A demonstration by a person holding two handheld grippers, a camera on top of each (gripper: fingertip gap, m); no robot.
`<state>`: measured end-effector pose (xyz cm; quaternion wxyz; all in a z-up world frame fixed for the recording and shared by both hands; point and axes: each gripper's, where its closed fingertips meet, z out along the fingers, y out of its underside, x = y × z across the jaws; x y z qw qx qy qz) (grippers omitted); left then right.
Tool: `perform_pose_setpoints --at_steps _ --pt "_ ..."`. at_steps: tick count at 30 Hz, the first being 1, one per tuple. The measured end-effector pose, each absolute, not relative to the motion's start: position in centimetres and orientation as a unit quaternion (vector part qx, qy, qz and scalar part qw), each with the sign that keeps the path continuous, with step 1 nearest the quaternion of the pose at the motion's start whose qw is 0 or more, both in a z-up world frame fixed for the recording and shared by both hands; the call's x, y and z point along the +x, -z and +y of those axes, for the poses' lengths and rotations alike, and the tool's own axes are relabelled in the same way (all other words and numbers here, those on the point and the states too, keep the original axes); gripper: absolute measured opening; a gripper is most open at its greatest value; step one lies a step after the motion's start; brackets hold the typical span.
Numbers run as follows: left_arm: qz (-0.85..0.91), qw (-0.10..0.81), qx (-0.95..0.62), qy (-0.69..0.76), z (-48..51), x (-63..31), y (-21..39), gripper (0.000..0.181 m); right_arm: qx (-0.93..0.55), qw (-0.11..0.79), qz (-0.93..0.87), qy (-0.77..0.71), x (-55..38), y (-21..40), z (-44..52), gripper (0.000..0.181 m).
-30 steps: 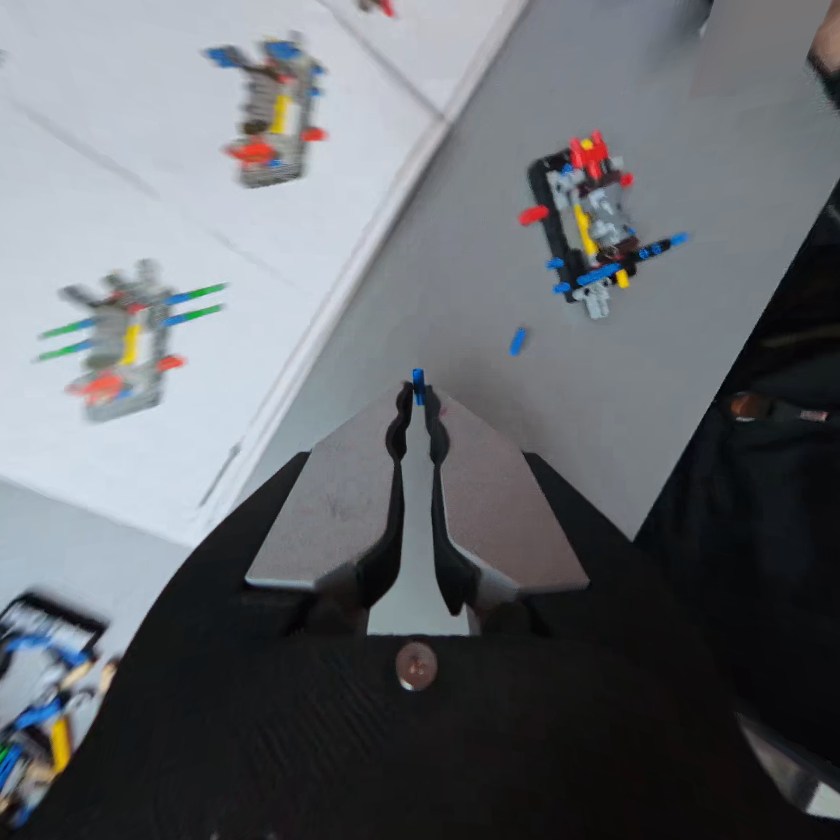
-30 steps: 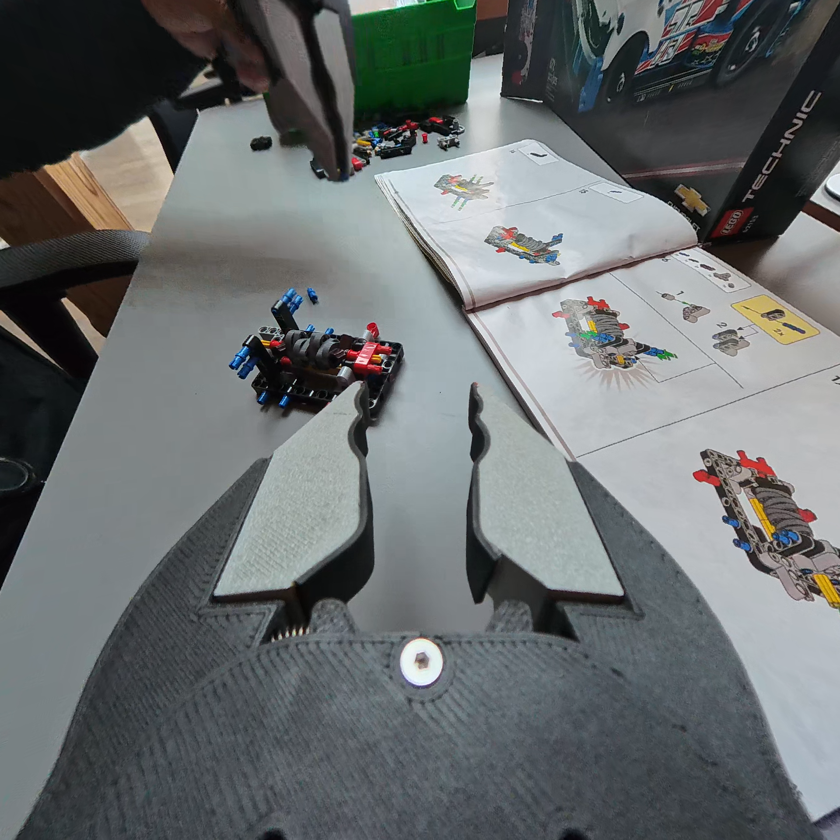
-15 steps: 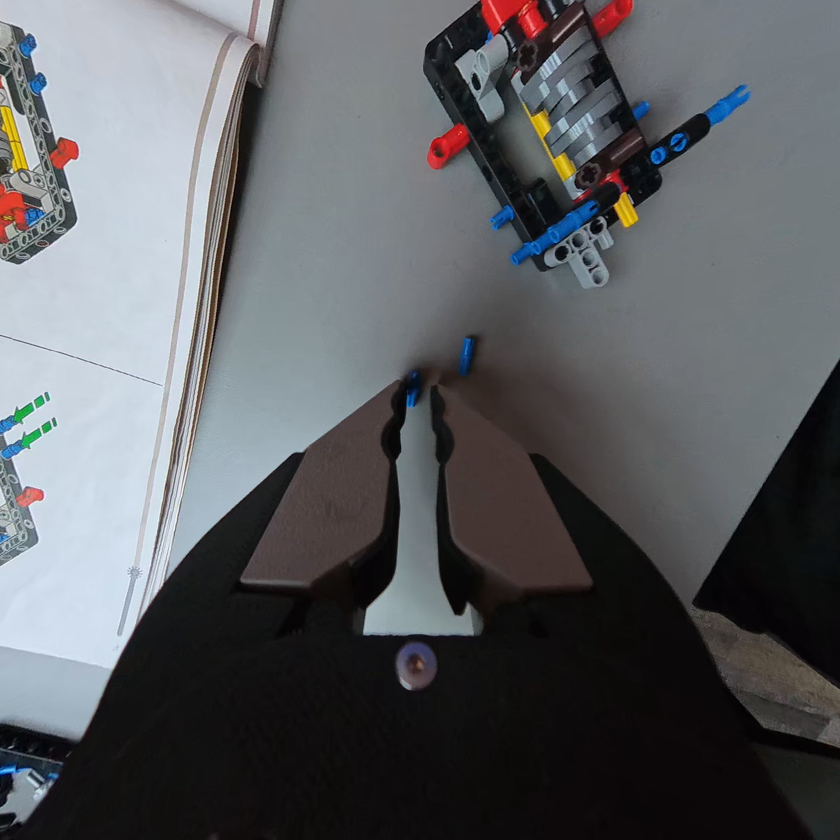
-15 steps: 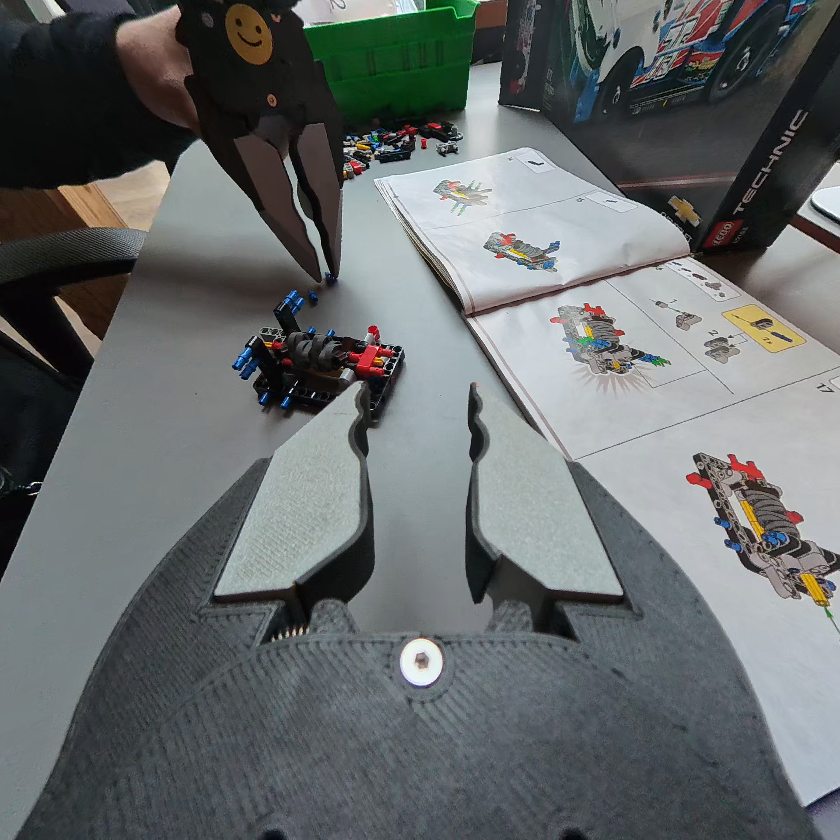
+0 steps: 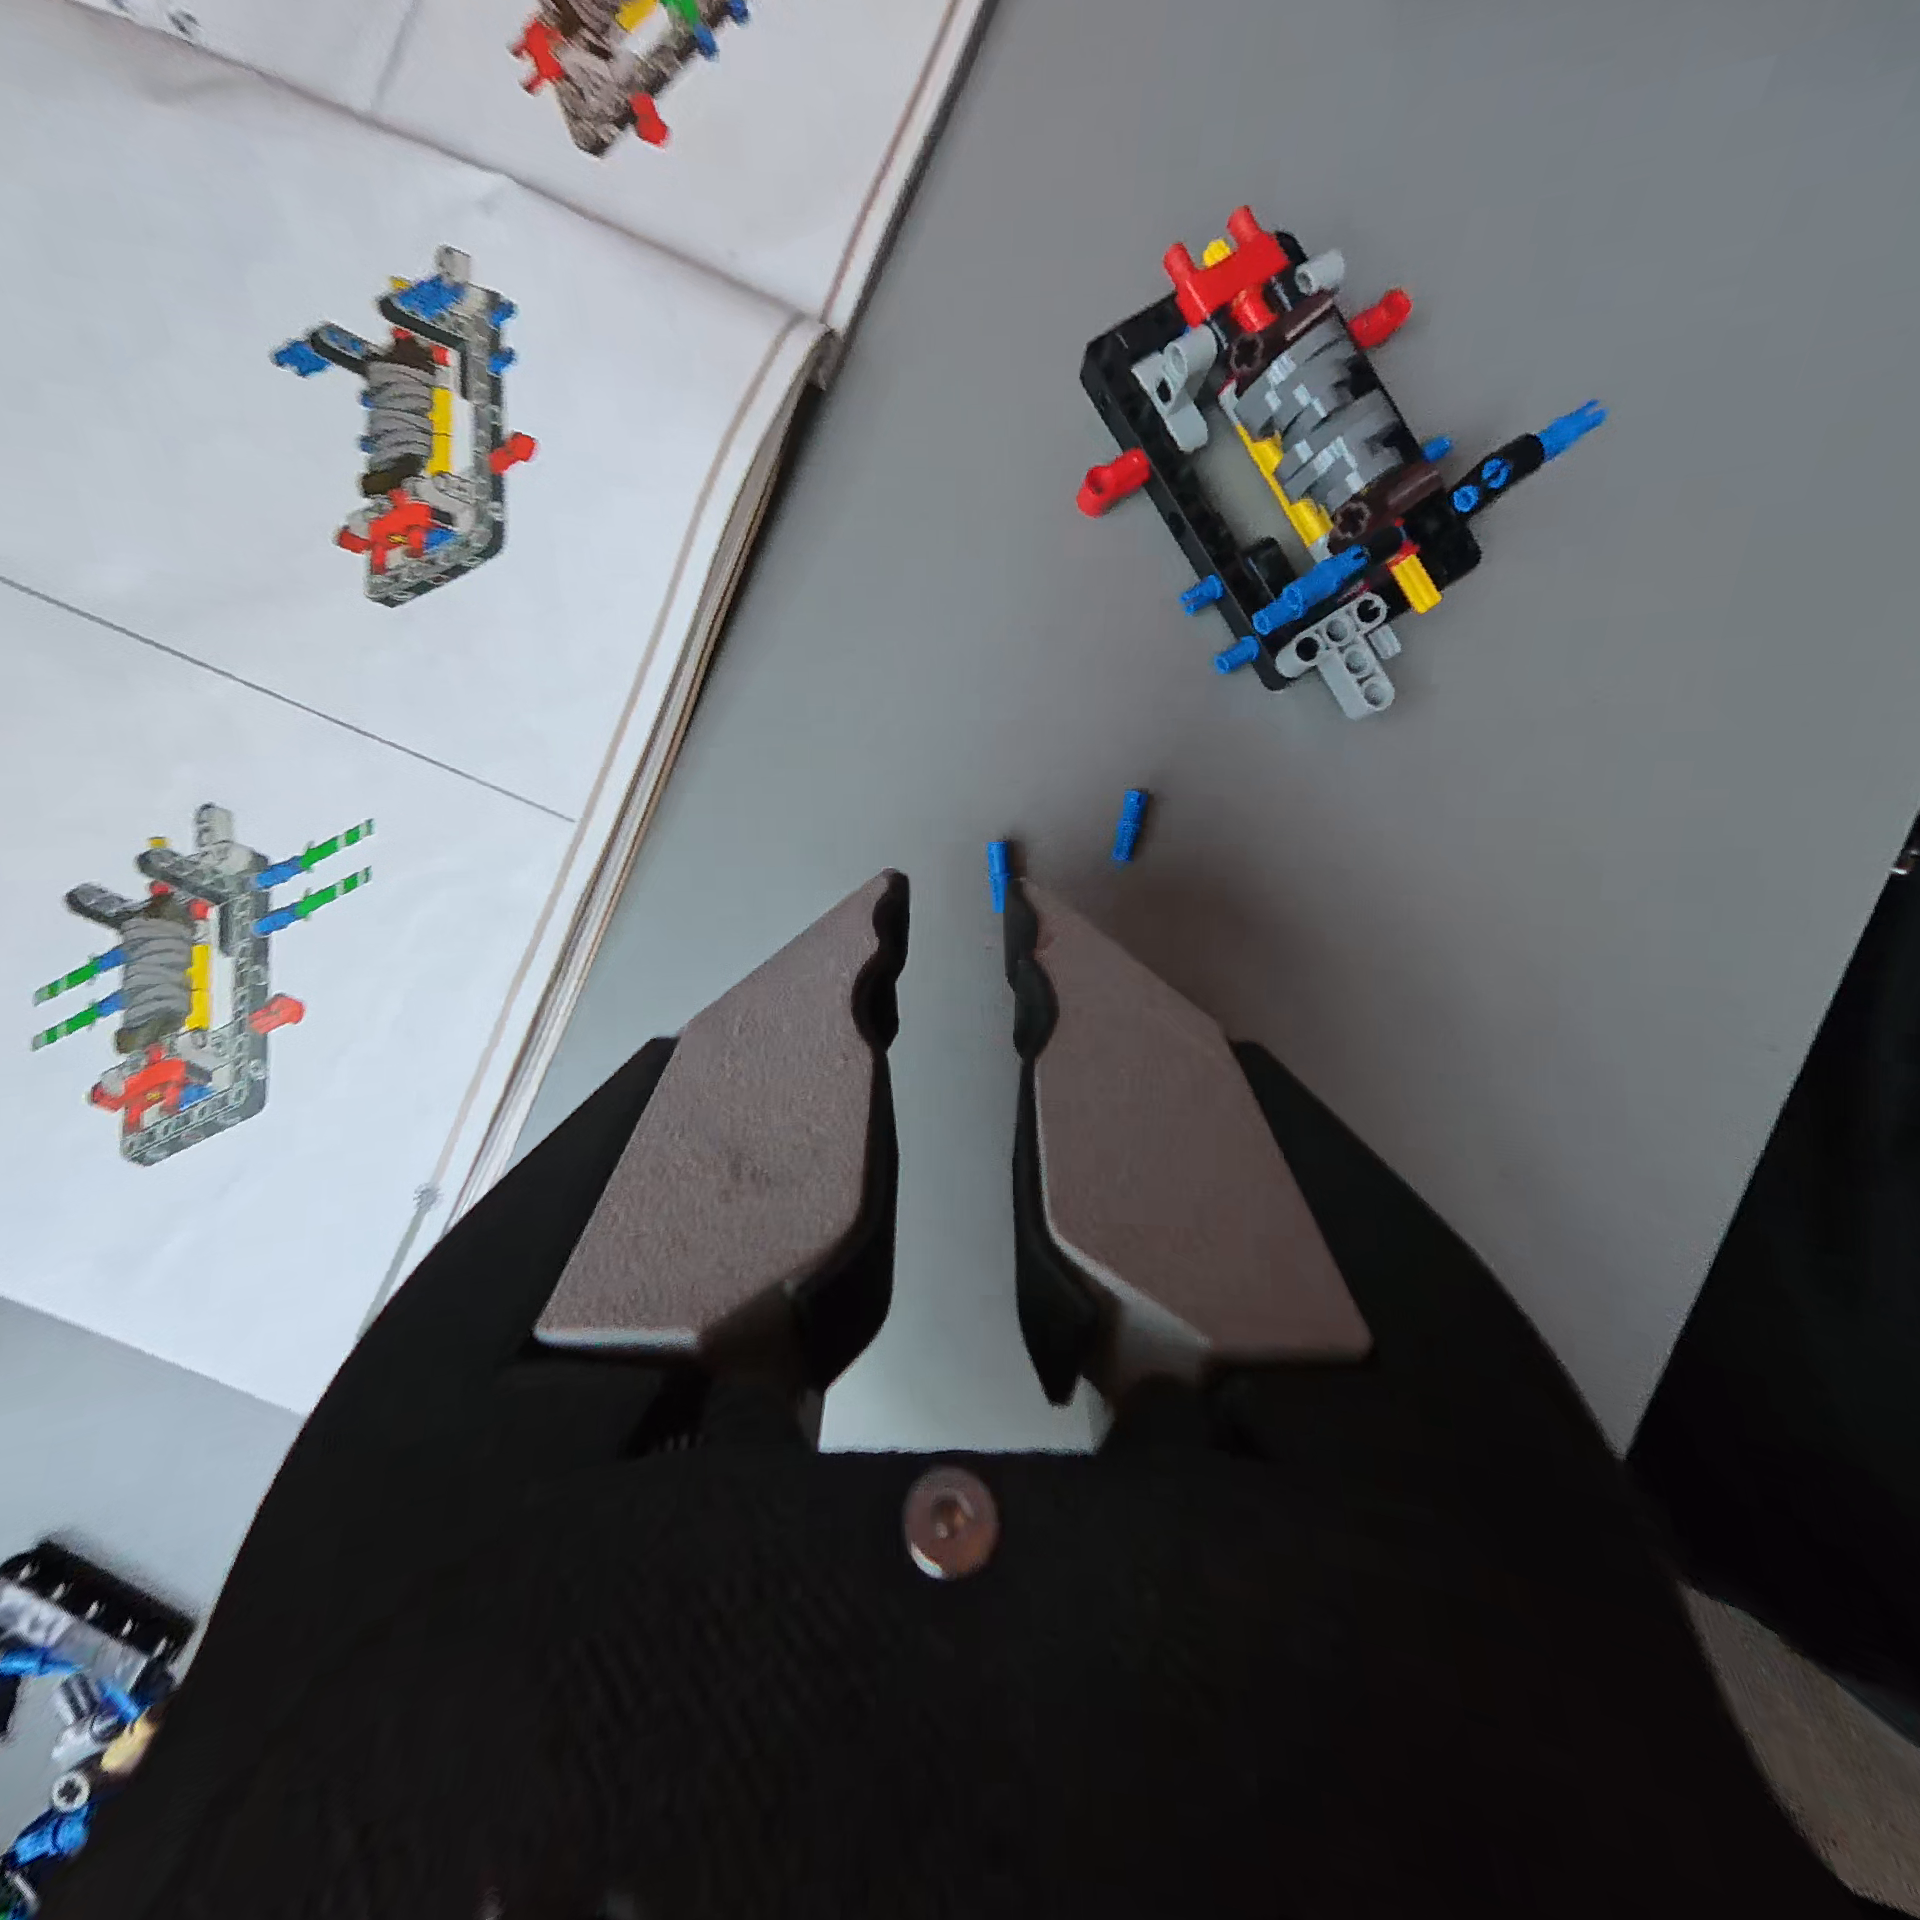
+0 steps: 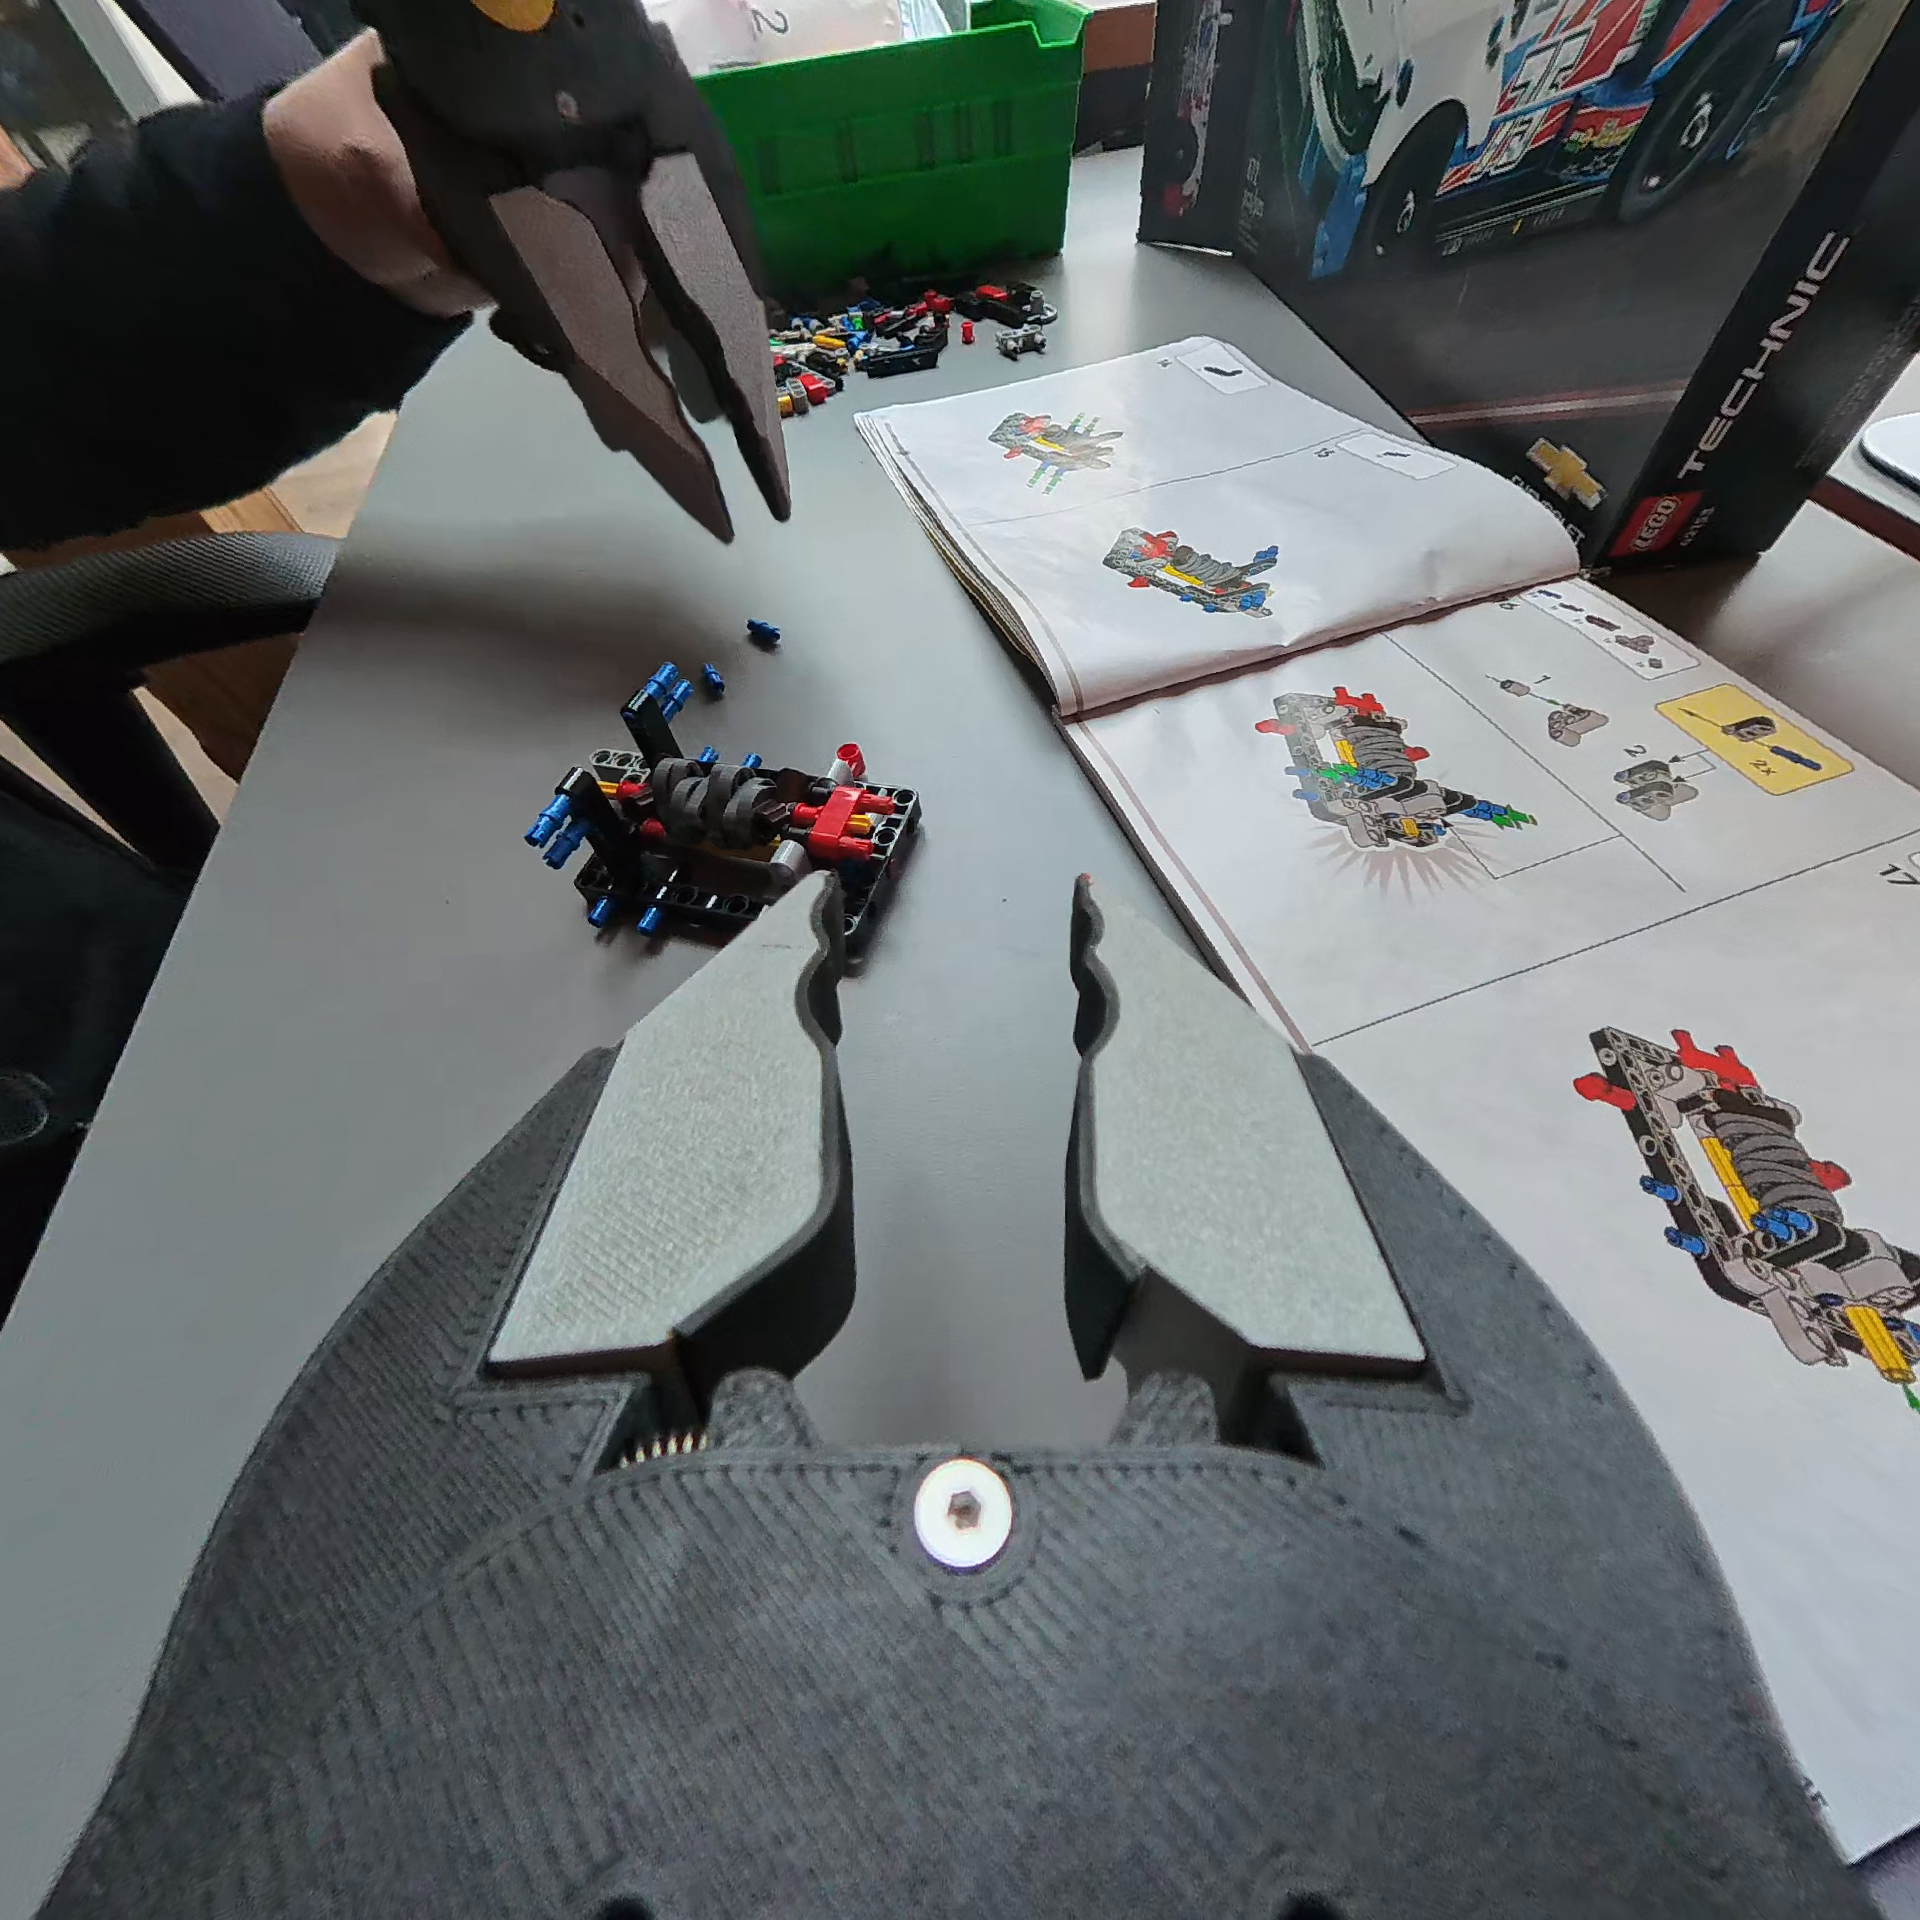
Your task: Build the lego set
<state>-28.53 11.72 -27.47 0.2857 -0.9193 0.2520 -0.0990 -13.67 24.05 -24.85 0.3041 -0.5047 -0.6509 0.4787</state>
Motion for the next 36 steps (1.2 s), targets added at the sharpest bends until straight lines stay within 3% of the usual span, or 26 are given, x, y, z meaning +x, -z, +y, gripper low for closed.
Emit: perform_pose_setpoints --at_steps 7,12,16,29,33,36 --pt "0.166 0.388 -0.902 0.094 11.9 -31.9 24.3 0.014 -0.510 0.305 -0.638 -0.490 -13.7 24.6 24.5 0.042" --pt "0.110 0.421 -0.897 0.075 12.3 -35.6 23.2 0.023 -0.513 0.304 -0.639 -0.486 -13.7 24.7 24.6 0.043" --pt "0.077 0.454 -0.883 0.088 12.5 -37.1 22.4 0.020 -0.516 0.301 -0.637 -0.487 -13.8 24.8 24.8 0.044" --pt "0.095 0.417 -0.897 0.111 11.9 -35.5 24.2 0.019 -0.513 0.305 -0.639 -0.485 -13.7 24.7 24.7 0.043" --pt "0.092 0.435 -0.892 0.084 13.2 -35.0 25.3 0.010 -0.512 0.309 -0.636 -0.487 -13.7 24.6 24.7 0.043" --pt "0.079 0.516 -0.852 0.046 14.3 -35.7 24.1 0.000 -0.513 0.316 -0.632 -0.488 -13.7 24.4 24.8 0.044"
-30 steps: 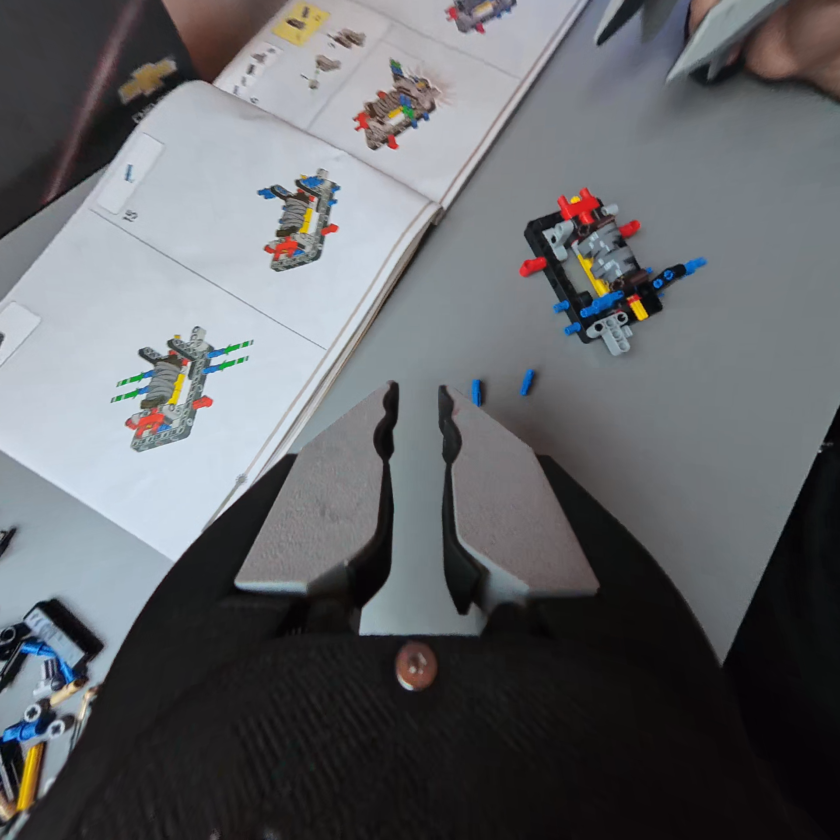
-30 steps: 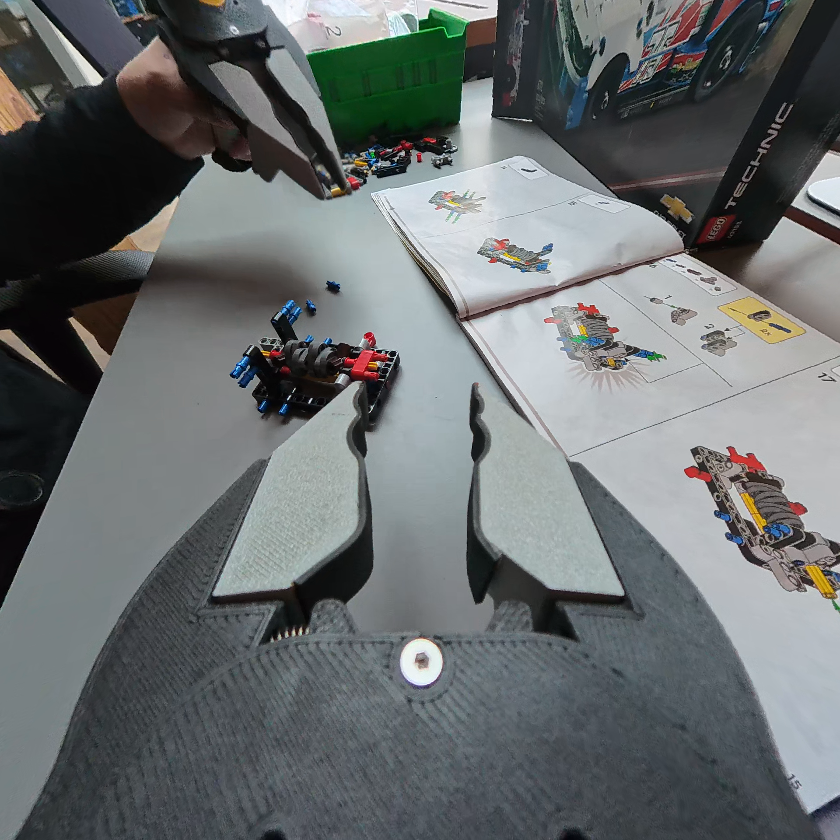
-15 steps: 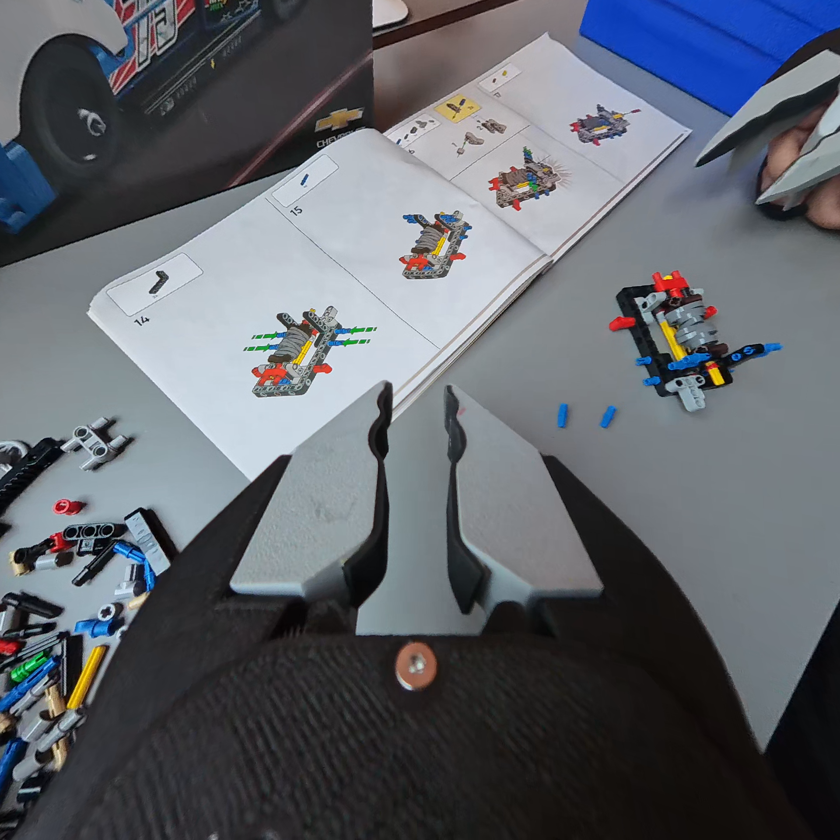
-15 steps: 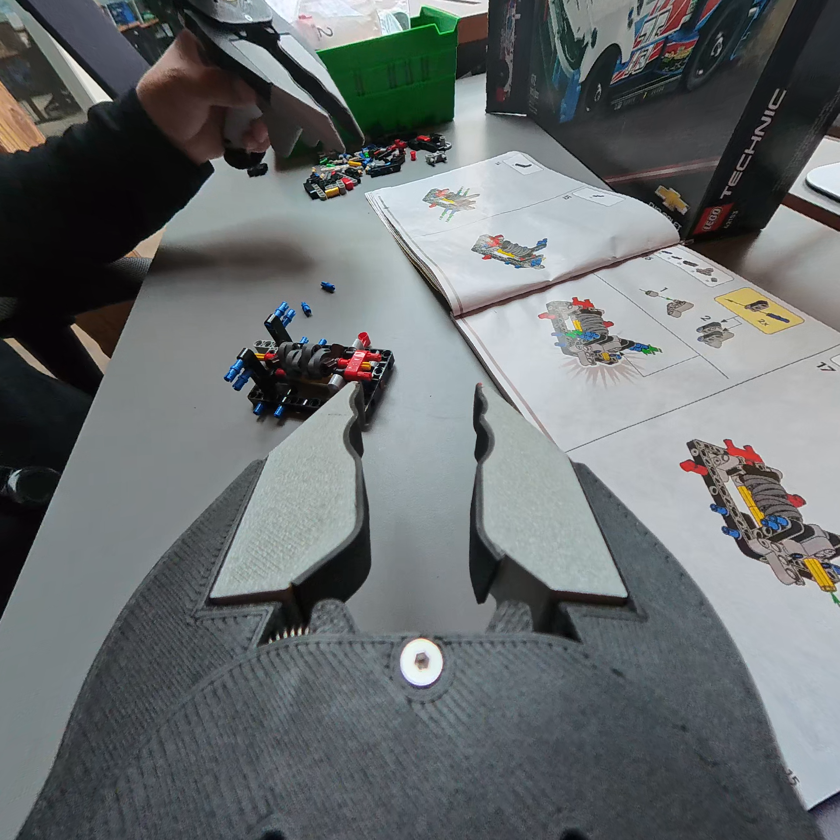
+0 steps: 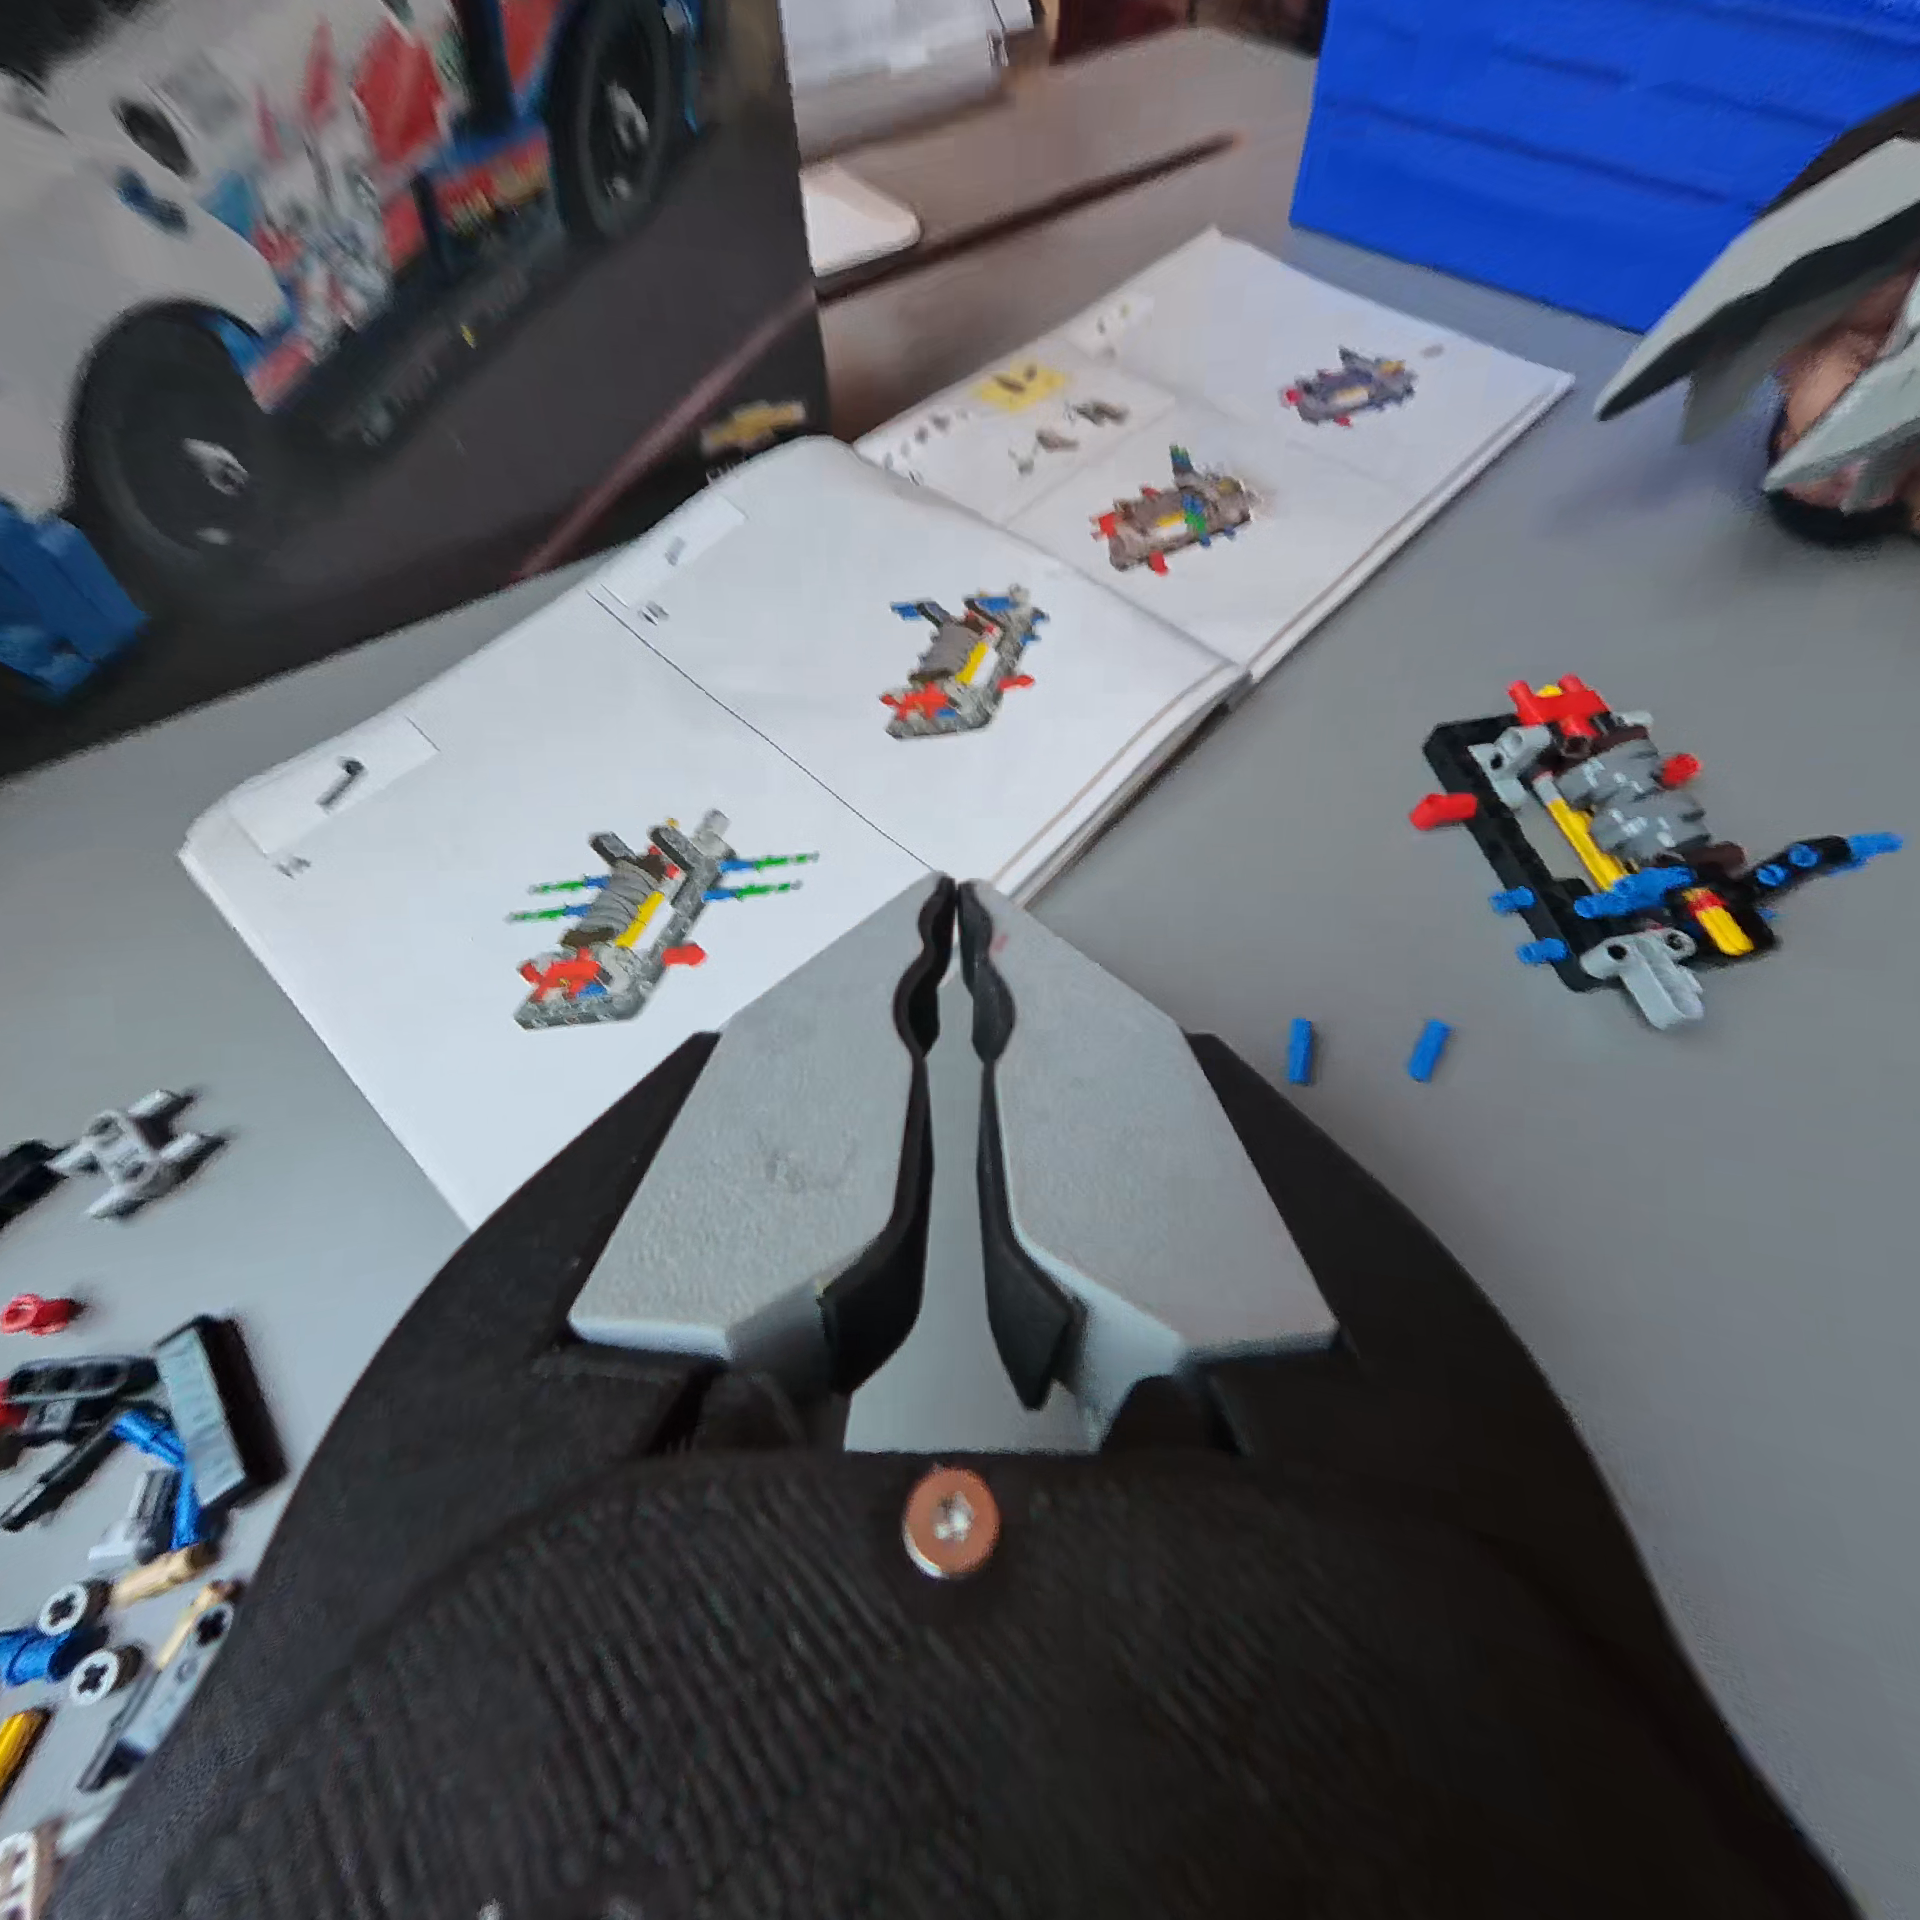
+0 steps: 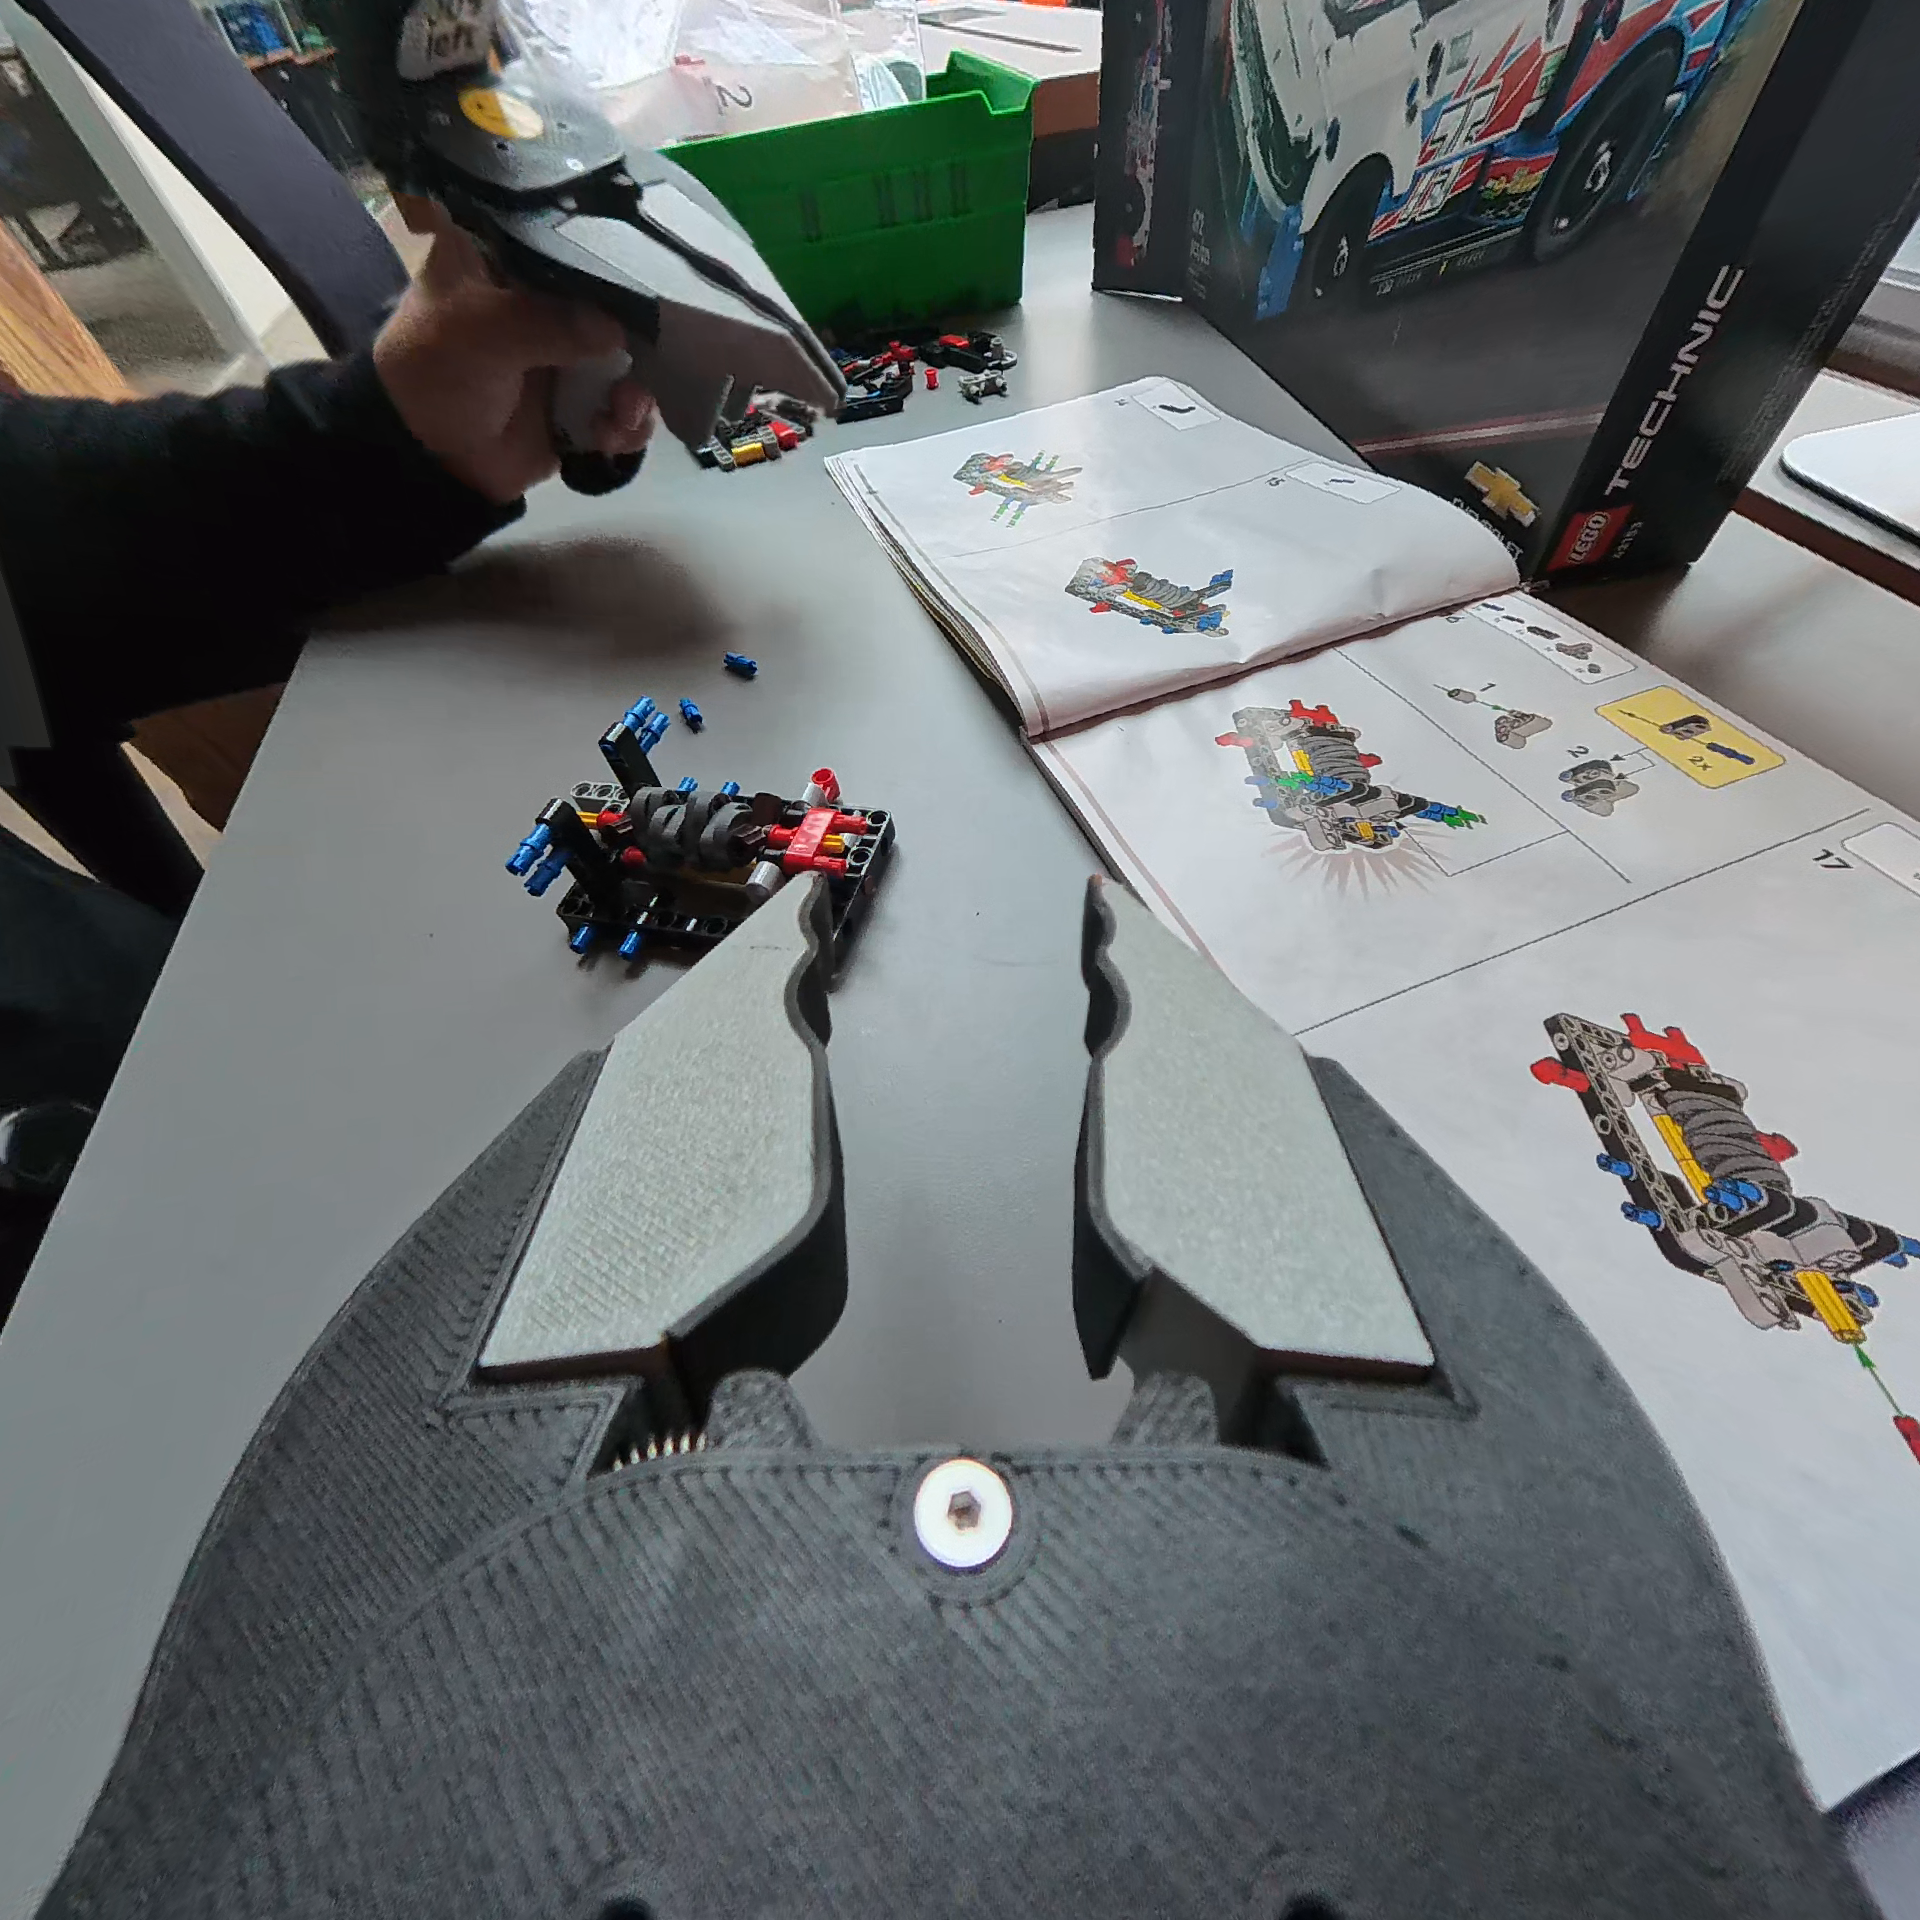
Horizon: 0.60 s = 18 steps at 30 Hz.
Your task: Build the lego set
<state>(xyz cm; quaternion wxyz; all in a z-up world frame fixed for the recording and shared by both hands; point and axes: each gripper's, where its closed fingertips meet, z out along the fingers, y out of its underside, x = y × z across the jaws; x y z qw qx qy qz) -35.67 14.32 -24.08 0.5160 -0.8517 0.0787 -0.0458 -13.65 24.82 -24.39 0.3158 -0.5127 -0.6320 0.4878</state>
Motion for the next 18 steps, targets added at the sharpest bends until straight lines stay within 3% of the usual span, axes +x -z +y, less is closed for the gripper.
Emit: perform_pose_setpoints --at_steps 3,9,18 --pt "0.073 0.547 -0.834 0.010 14.5 -36.6 24.2 0.000 -0.511 0.317 -0.629 -0.492 -13.6 24.2 24.7 0.048" --pt "0.041 0.566 -0.823 0.031 15.1 -37.7 24.1 0.018 -0.517 0.333 -0.626 -0.479 -13.9 24.1 25.0 0.050" --pt "0.061 0.582 -0.811 0.010 15.4 -38.2 23.5 0.015 -0.533 0.386 -0.609 -0.444 -14.5 23.8 27.5 0.052"
